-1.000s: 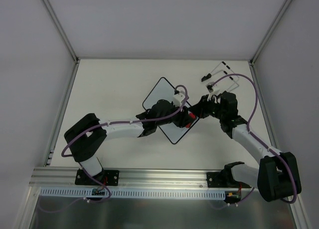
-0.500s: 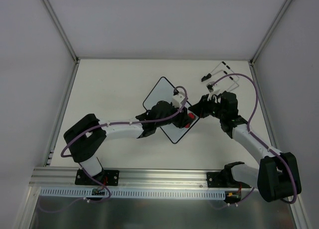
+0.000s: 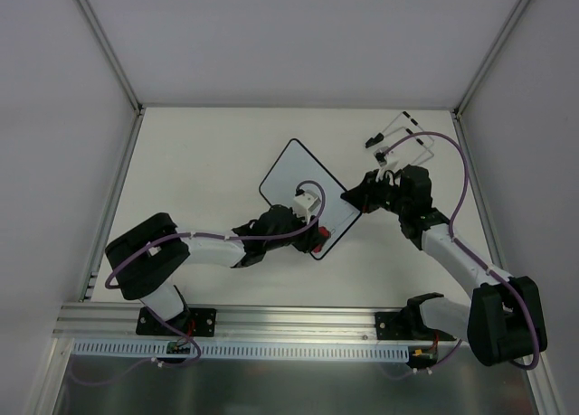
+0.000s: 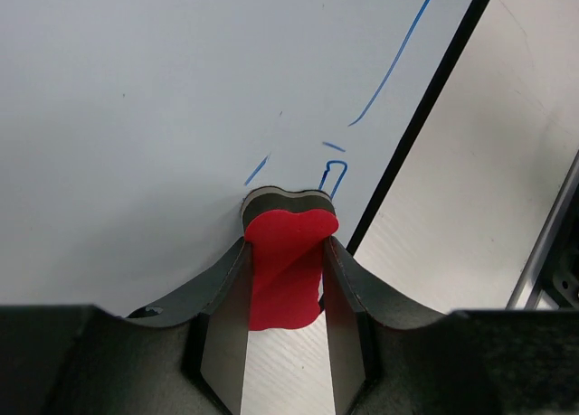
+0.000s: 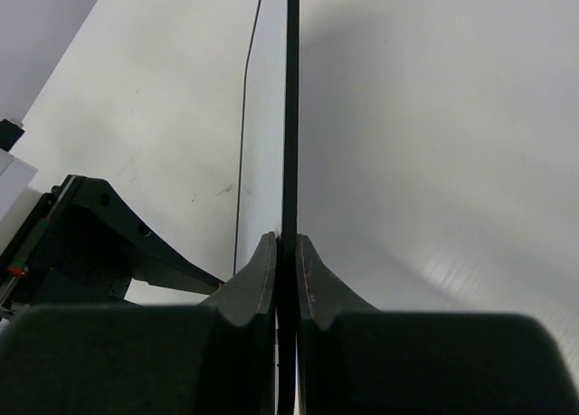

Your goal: Erase the whiteboard

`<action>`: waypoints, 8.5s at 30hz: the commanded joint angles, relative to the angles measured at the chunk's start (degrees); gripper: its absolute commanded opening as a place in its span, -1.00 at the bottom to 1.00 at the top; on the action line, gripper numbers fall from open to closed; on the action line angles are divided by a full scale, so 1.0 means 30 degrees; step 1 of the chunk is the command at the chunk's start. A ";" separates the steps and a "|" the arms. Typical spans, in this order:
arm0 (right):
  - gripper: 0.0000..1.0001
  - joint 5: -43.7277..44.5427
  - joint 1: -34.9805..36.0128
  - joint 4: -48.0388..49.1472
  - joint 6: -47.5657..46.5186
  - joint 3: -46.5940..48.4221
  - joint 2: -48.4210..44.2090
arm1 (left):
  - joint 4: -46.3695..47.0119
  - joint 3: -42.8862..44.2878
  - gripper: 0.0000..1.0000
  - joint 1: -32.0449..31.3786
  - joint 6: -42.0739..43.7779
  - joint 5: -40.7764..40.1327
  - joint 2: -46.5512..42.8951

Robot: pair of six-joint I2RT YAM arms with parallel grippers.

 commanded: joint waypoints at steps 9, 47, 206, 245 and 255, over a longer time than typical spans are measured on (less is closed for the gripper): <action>-0.99 -0.1240 0.0493 -0.0109 -0.1104 0.0416 -0.0436 | -0.0508 0.2036 -1.00 0.0000 0.1439 -0.1485 0.1118; -1.00 -0.1240 0.0522 -0.0138 -0.1221 -0.0082 -0.0348 | -0.0332 0.1337 -1.00 0.0585 0.0564 -0.2422 0.1263; -1.00 -0.1123 0.0522 -0.0139 -0.1543 0.0914 0.0502 | -0.4170 0.9540 -1.00 -0.0673 0.0769 -0.1954 0.2261; -1.00 -0.1153 0.0435 -0.0197 -0.1895 0.0709 0.0297 | -0.4785 0.4272 -1.00 -0.2199 0.0800 -0.3534 -0.2948; -1.00 -0.1884 0.0376 -0.0168 -0.2012 0.1148 0.0501 | -0.6395 -0.2118 -1.00 0.2135 -0.3652 -0.4912 -0.8400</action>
